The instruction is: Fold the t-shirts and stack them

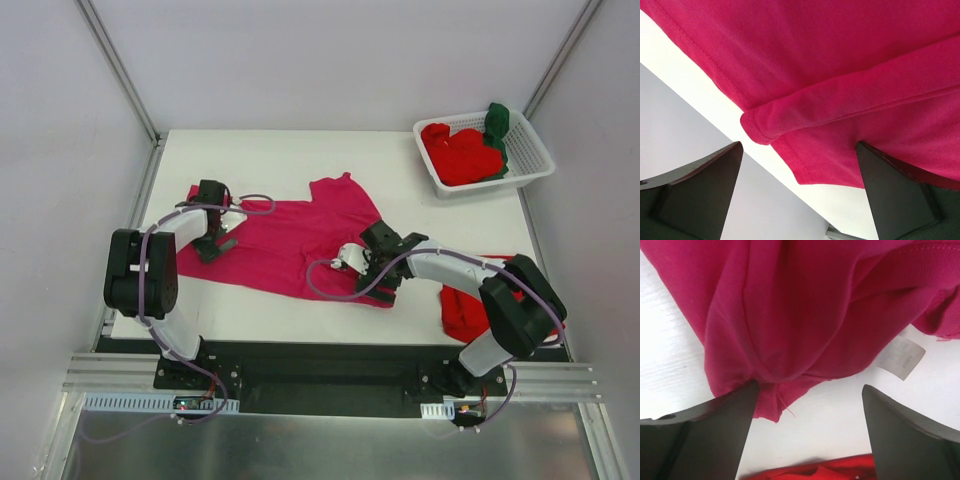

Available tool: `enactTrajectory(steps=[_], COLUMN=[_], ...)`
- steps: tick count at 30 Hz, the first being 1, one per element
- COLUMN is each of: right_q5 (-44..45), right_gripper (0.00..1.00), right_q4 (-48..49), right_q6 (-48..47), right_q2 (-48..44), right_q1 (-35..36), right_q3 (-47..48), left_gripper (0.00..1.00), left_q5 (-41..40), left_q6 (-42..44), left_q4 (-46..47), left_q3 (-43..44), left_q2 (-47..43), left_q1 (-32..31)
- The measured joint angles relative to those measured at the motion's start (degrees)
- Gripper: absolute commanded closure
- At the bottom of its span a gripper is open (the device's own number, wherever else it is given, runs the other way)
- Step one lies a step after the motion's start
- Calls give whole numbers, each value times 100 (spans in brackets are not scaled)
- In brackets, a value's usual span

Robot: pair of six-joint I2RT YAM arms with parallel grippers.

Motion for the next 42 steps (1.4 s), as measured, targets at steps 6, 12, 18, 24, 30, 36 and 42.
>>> enactTrajectory(steps=[6,12,18,24,30,36,42], right_q5=[350,739,1029,1054,890,715,562], right_gripper=[12,12,12,12,11,11,11], right_q4=[229,636,885,861,85,-531,-605], right_q6=[-79,-367,-728,-935,-890,-691,-555], right_q2=[-149,-304,-317,-306,-306,-306,-348], right_q1=[26,26,-90,-236,-391,-437,-444], right_q3=[-162,-396,-466,-461,-162,592,859], left_gripper=[1,1,1,0,1,1,1], left_q5=[-7,-13,-42,-39,297,505,549], left_q6=[-4,-2,-7,-31,-531,-1038,-1276], left_q4=[131,107,57,-31,-669,-970,-999], left_q3=[-343,-848,-1202,-1244,-765,317,850], left_q2=[-297,-763,-1121,-1178,-1123,-1119,-1102], left_q1=[2,0,0,0,0,-24,-50])
